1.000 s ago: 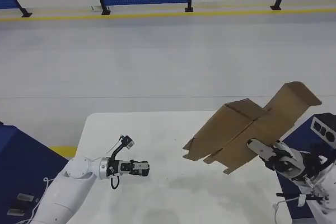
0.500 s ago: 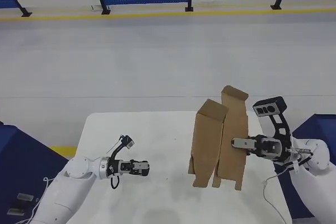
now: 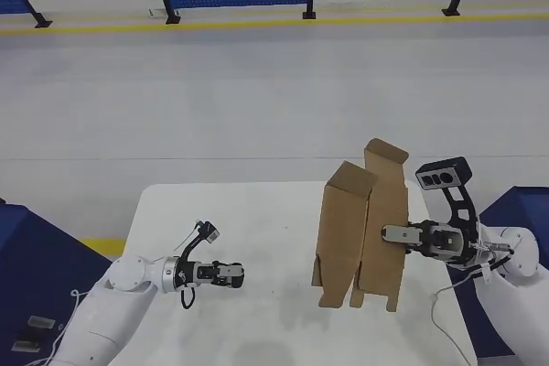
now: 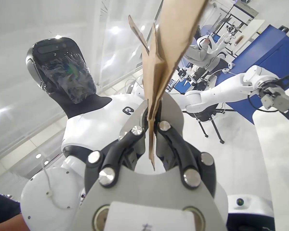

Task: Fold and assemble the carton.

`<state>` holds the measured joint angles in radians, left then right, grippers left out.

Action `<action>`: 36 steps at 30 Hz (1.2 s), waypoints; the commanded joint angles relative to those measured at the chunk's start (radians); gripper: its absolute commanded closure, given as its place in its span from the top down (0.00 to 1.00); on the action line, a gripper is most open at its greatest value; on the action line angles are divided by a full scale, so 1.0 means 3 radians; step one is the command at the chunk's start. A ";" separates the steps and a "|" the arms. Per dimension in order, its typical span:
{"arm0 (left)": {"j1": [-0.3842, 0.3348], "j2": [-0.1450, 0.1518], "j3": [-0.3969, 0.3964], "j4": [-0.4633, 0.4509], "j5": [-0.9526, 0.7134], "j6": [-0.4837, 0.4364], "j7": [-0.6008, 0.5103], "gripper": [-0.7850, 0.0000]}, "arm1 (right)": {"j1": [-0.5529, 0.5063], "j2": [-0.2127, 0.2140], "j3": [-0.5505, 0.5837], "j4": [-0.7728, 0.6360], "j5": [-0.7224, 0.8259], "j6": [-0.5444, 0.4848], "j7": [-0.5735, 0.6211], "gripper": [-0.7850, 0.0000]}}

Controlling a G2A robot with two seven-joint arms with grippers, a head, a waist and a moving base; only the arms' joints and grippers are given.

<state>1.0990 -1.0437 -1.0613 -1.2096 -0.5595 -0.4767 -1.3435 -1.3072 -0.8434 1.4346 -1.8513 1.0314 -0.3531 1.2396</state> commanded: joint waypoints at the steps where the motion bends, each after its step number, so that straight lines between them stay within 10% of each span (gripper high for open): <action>1: 0.0000 0.0000 0.0000 0.0000 0.0000 0.0000 0.0000 1.00 | 0.0000 0.0000 0.0000 0.0000 0.0000 0.0000 0.0000 0.00; 11: 0.0000 0.0000 0.0000 0.0000 0.0000 0.0000 0.0000 1.00 | -0.0108 -0.0037 -0.0074 -0.0216 -0.0377 -0.0173 -0.0520 0.00; 22: 0.0000 0.0000 0.0000 0.0000 0.0000 0.0000 0.0000 1.00 | 0.0491 -0.0286 -0.1452 0.0336 0.1998 0.2491 0.0541 0.00; 25: 0.0000 0.0000 0.0000 0.0000 0.0000 0.0000 0.0000 1.00 | 0.0715 -0.0383 -0.1804 0.0539 0.2755 0.2954 0.0158 0.00; 32: 0.0000 0.0000 0.0000 0.0000 0.0000 0.0000 0.0000 1.00 | 0.0969 -0.0466 -0.1923 0.0862 0.2262 0.2724 0.0275 0.00; 36: 0.0000 0.0000 0.0000 0.0000 0.0000 0.0000 0.0000 1.00 | 0.0906 -0.0405 -0.1585 0.0875 0.0694 0.1217 -0.0322 0.00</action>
<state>1.0990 -1.0437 -1.0613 -1.2096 -0.5595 -0.4767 -1.3435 -1.0119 -0.9706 0.9278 -1.5758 1.4719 0.2601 1.2502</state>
